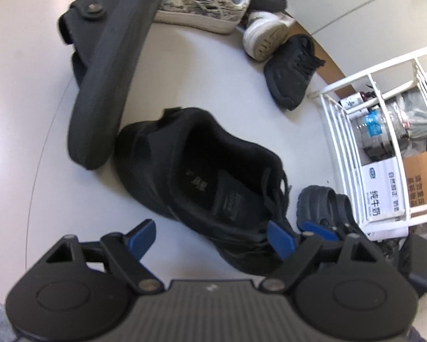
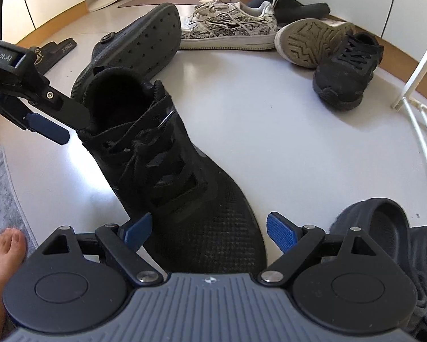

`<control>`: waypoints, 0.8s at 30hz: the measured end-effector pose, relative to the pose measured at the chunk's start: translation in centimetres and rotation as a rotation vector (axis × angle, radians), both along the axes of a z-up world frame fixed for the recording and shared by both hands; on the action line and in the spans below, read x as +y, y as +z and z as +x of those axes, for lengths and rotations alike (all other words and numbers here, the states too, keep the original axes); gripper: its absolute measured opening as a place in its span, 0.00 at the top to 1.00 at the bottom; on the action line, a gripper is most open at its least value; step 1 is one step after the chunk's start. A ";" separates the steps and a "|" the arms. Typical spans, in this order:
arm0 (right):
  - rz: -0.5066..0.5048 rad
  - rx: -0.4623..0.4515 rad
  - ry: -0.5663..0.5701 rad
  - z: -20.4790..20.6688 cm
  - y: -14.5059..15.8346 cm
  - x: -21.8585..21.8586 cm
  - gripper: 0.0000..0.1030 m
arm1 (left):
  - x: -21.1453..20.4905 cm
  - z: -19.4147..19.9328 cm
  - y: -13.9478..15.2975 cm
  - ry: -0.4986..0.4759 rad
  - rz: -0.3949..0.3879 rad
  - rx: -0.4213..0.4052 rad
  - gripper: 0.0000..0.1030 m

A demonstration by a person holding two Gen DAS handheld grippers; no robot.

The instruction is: Organize scattered shoes

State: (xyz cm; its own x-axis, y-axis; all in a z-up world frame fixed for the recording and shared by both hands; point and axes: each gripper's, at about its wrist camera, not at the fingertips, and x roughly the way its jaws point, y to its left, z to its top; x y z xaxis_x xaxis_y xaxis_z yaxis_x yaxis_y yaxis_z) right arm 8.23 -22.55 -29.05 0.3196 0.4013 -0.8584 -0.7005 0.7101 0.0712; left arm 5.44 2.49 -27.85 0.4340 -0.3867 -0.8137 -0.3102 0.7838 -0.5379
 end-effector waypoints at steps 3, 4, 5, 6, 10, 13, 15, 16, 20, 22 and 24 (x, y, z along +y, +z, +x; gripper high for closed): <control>-0.012 0.019 0.006 -0.3 -0.6 0.1 0.12 | -0.3 0.2 0.2 -0.009 0.016 -0.003 0.16; -0.013 0.023 0.004 -0.4 -0.7 0.1 0.12 | -0.3 0.3 0.2 -0.007 0.017 -0.002 0.16; -0.013 0.021 0.003 -0.5 -0.8 0.0 0.12 | -0.5 0.3 0.2 -0.007 0.017 0.002 0.16; -0.012 0.019 0.001 -0.7 -0.9 0.0 0.13 | -0.6 0.3 0.1 -0.008 0.018 0.006 0.16; -0.012 0.020 -0.008 -1.2 -0.8 -0.4 0.19 | -0.9 0.3 -0.1 -0.016 0.022 0.022 0.16; -0.005 0.036 -0.014 -1.6 -0.5 -0.9 0.26 | -0.9 0.4 -0.3 -0.024 0.032 0.034 0.16; 0.007 0.062 -0.014 -1.9 -0.3 -1.2 0.27 | -0.8 0.4 -0.3 -0.019 0.033 0.039 0.16; 0.016 0.076 -0.012 -2.1 -0.2 -1.3 0.27 | -0.7 0.4 -0.4 -0.017 0.037 0.042 0.16; 0.031 0.060 0.003 -2.8 0.5 -1.3 0.23 | -0.4 0.6 -0.5 -0.003 0.061 0.065 0.17; 0.034 0.035 0.011 -2.9 1.0 -1.4 0.16 | 0.2 0.8 -0.2 0.036 0.058 0.045 0.17; 0.040 0.017 0.018 -2.8 1.3 -1.4 0.11 | 0.7 0.7 0.1 0.081 0.046 0.032 0.17</control>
